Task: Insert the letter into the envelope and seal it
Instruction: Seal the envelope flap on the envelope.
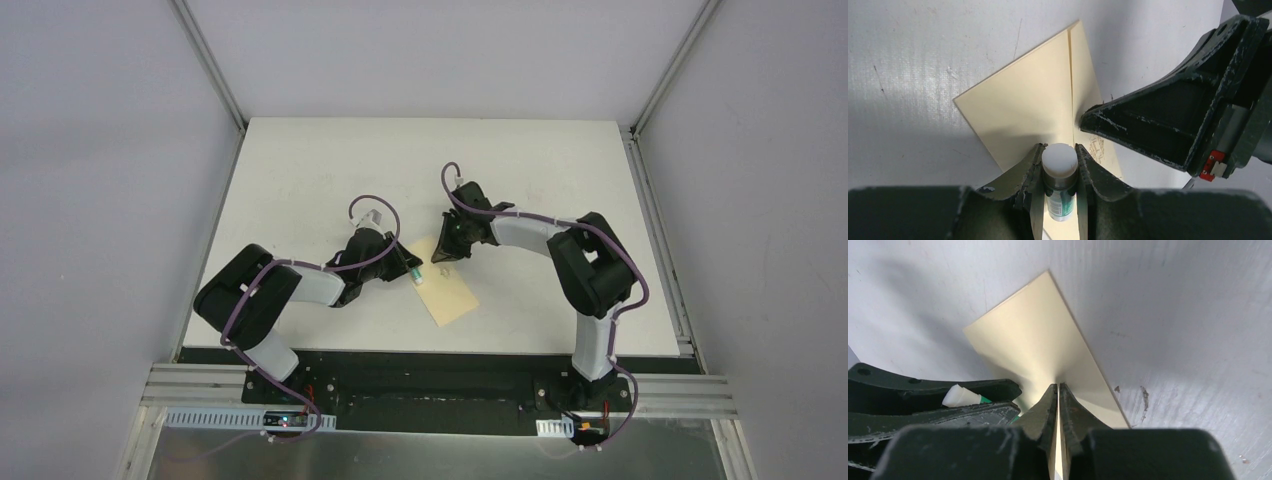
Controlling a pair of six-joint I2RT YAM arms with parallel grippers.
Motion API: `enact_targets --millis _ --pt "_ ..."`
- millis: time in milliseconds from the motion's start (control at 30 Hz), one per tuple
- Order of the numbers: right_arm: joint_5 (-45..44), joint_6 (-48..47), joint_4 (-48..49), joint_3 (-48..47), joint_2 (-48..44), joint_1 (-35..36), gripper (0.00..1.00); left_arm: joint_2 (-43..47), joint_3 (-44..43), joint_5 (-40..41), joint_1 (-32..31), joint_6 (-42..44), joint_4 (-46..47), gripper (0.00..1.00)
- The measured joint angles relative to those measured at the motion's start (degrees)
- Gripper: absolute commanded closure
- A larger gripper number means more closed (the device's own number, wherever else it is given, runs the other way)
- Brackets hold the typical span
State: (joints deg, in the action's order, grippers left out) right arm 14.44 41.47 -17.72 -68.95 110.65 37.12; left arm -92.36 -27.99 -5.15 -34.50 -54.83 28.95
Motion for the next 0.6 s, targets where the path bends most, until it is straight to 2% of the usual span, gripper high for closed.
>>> enact_targets --millis 600 --pt "0.66 -1.36 -1.66 -6.86 4.70 -1.66 0.94 -1.09 -0.50 -1.44 0.00 0.20 0.87 1.00"
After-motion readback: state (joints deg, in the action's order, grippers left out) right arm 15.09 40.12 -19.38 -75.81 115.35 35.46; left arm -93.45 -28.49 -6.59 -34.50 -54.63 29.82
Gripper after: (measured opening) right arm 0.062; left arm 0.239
